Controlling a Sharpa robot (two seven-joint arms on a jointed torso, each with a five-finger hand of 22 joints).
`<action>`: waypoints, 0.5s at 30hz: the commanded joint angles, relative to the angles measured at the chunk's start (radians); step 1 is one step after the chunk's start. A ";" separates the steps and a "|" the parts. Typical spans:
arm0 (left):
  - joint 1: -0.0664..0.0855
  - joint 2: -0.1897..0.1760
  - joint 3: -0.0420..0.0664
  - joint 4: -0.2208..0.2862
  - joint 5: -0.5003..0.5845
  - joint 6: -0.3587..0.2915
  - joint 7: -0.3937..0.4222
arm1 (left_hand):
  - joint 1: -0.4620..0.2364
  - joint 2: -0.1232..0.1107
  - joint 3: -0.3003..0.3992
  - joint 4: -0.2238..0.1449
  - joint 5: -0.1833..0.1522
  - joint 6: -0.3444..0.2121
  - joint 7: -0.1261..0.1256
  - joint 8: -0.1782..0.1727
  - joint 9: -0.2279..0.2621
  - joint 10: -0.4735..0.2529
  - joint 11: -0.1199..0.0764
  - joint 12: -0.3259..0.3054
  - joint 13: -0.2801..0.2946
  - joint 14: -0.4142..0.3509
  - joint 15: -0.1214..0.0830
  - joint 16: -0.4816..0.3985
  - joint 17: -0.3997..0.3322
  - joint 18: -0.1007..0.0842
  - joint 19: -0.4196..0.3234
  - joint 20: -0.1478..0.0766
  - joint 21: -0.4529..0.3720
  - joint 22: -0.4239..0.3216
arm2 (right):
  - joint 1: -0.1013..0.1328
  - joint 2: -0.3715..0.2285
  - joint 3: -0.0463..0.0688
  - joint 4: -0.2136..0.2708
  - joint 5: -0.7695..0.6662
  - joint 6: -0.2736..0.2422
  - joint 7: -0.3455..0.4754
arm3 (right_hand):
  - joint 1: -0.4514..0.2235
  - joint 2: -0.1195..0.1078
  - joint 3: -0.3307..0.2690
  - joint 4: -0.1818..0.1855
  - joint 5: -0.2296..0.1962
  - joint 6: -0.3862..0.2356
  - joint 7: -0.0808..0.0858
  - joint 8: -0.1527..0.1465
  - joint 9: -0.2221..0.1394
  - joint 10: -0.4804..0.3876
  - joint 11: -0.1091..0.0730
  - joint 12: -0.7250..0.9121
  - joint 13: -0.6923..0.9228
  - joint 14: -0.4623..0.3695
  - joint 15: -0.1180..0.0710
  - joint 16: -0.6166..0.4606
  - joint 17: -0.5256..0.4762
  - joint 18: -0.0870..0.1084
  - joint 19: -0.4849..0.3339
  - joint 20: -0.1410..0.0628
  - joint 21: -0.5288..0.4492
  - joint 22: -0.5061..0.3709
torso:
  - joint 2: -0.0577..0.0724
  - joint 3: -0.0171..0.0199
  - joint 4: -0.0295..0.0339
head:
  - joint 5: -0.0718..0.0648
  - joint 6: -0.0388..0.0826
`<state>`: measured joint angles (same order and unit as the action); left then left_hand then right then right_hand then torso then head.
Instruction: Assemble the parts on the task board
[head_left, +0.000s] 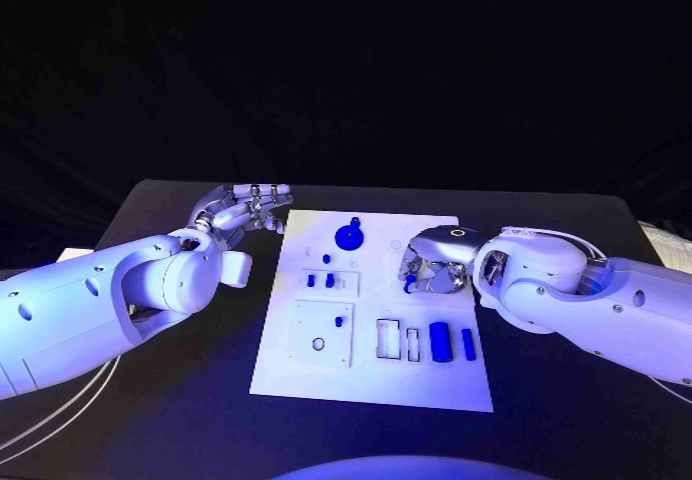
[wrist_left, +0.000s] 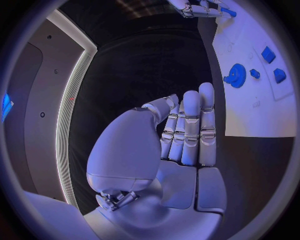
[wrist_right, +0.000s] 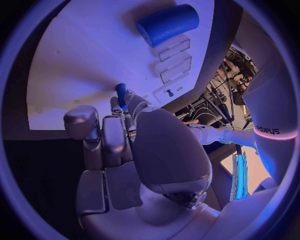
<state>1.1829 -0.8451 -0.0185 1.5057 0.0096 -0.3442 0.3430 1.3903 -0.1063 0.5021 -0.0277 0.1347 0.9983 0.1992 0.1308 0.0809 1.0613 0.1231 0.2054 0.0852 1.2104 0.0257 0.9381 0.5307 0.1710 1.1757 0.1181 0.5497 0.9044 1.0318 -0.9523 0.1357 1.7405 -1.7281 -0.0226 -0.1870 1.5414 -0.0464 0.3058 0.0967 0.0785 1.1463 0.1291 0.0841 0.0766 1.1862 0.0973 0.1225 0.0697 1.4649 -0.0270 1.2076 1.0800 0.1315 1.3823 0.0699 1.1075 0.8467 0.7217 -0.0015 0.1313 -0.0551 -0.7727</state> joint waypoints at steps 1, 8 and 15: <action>0.000 0.003 0.000 0.000 0.002 0.022 0.001 | -0.009 -0.001 -0.007 0.001 0.002 -0.004 -0.002 0.006 -0.001 -0.007 0.000 0.007 0.000 -0.006 0.002 0.003 -0.001 0.011 0.004 0.005 -0.003 0.000 | -0.002 -0.002 -0.001 0.012 -0.013 -0.045 -0.005 | 0.008 -0.004 0.043 -0.026 -0.003 0.005 0.002 -0.004 0.001 0.051 -0.038 -0.010 0.001 0.031 -0.003 0.005 0.001 -0.005 0.005 -0.003 0.006 0.003 | 0.000 -0.0002 0.0007 | -0.003 0.004; 0.000 0.003 0.000 -0.002 0.002 0.022 0.000 | -0.009 -0.001 -0.007 0.000 0.002 -0.004 -0.002 0.006 -0.001 -0.007 0.000 0.007 0.000 -0.006 0.002 0.003 -0.001 0.011 0.004 0.005 -0.003 0.000 | 0.000 -0.022 0.000 0.044 0.036 -0.070 -0.001 | -0.020 -0.023 0.094 -0.045 -0.001 0.009 0.005 -0.009 0.000 0.062 -0.036 -0.028 0.003 0.031 -0.001 0.009 0.004 -0.005 0.003 -0.002 0.012 0.009 | -0.002 -0.0022 -0.0017 | -0.006 0.006; 0.000 0.006 0.000 -0.005 0.002 0.024 -0.004 | -0.008 -0.001 -0.006 -0.001 0.003 -0.004 -0.002 0.007 -0.001 -0.008 -0.001 0.008 0.000 -0.006 0.002 0.003 -0.001 0.011 0.004 0.005 -0.003 0.000 | 0.010 -0.041 0.003 0.078 0.079 -0.082 0.002 | -0.027 -0.026 0.103 -0.049 -0.003 0.010 0.005 -0.010 0.000 0.064 -0.036 -0.031 0.004 0.030 0.000 0.009 0.003 -0.005 0.003 -0.002 0.013 0.010 | -0.003 -0.0024 -0.0013 | -0.007 0.009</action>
<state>1.1829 -0.8420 -0.0187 1.5007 0.0097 -0.3415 0.3382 1.3892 -0.1053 0.5021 -0.0277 0.1347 0.9983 0.1992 0.1308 0.0810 1.0613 0.1230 0.2092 0.0852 1.2104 0.0257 0.9381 0.5307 0.1711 1.1757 0.1181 0.5497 0.9044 1.0405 -0.9916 0.1380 1.8081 -1.6842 -0.0815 -0.1891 1.5186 -0.0693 0.3952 0.0536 0.0690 1.1532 0.1331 0.0786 0.0767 1.1966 0.1080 0.0905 0.0722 1.4648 -0.0269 1.2124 1.0825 0.1315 1.3822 0.0700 1.1164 0.8551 0.7194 -0.0036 0.1298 -0.0624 -0.7634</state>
